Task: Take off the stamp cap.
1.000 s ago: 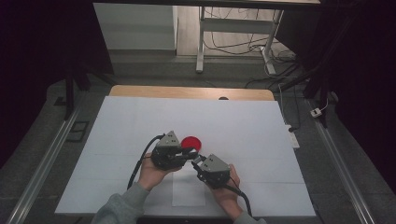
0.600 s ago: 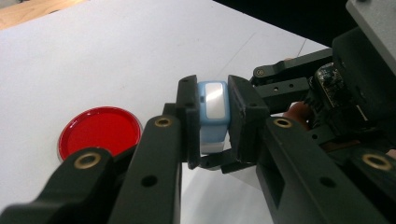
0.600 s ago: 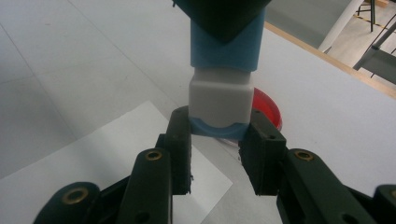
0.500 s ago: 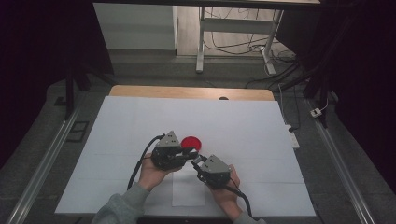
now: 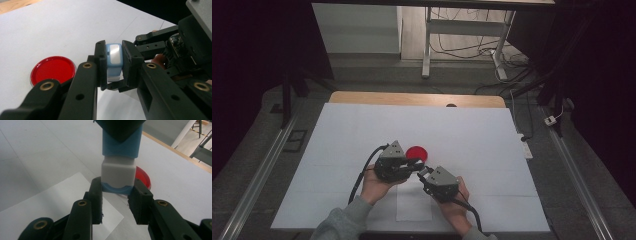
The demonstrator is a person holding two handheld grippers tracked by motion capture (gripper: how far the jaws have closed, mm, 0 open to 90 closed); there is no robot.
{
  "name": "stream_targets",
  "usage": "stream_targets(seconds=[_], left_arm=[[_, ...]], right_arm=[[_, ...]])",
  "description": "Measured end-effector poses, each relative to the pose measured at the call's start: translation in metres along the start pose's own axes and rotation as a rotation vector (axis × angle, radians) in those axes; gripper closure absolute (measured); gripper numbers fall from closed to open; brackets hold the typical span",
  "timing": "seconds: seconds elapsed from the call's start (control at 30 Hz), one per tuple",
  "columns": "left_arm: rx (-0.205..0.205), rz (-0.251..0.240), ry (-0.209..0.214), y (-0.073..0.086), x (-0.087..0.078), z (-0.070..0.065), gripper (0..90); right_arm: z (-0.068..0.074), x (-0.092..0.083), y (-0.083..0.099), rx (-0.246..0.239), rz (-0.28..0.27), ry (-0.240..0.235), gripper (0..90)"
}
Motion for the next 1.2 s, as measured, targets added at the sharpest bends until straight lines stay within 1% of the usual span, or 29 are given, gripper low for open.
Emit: stream_targets(seconds=[0.27, 0.4, 0.63, 0.77, 0.9, 1.13, 1.2], left_arm=[[-0.006, -0.003, 0.003, 0.0006, 0.0004, 0.0005, 75.9], [-0.007, -0.002, 0.002, 0.0007, 0.0003, 0.0004, 75.9], [-0.011, -0.003, 0.007, 0.0008, 0.0002, 0.0006, 75.9], [-0.014, -0.007, 0.006, 0.0006, 0.0002, 0.0004, 75.9], [-0.020, -0.014, 0.006, 0.0006, -0.0002, 0.0009, 75.9], [-0.026, -0.017, 0.009, 0.0005, -0.0010, 0.0017, 75.9], [-0.025, -0.016, 0.010, 0.0007, -0.0010, 0.0018, 75.9]], right_arm=[[0.0009, 0.0000, 0.0022, 0.017, -0.012, 0.007, 65.3], [0.0011, -0.0001, 0.0024, 0.014, -0.013, 0.007, 65.4], [-0.0007, -0.0009, 0.0006, -0.026, 0.010, -0.002, 65.4], [-0.0013, -0.0009, 0.0002, -0.034, 0.011, -0.006, 65.4], [-0.0016, -0.0012, 0.0003, -0.018, 0.001, -0.008, 65.4], [-0.0006, -0.0013, 0.0020, 0.030, -0.027, -0.007, 65.4], [-0.0002, -0.0013, 0.0024, 0.030, -0.027, -0.006, 65.4]])
Point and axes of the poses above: each handheld gripper's, and its own axes: x roughly forward along the jaws, y roughly out of its underside, z roughly to its left, the point moved 2 cm from there along x, roughly forward along the jaws, and after that the axes turned 8 degrees about x, right-handed, at the moved point
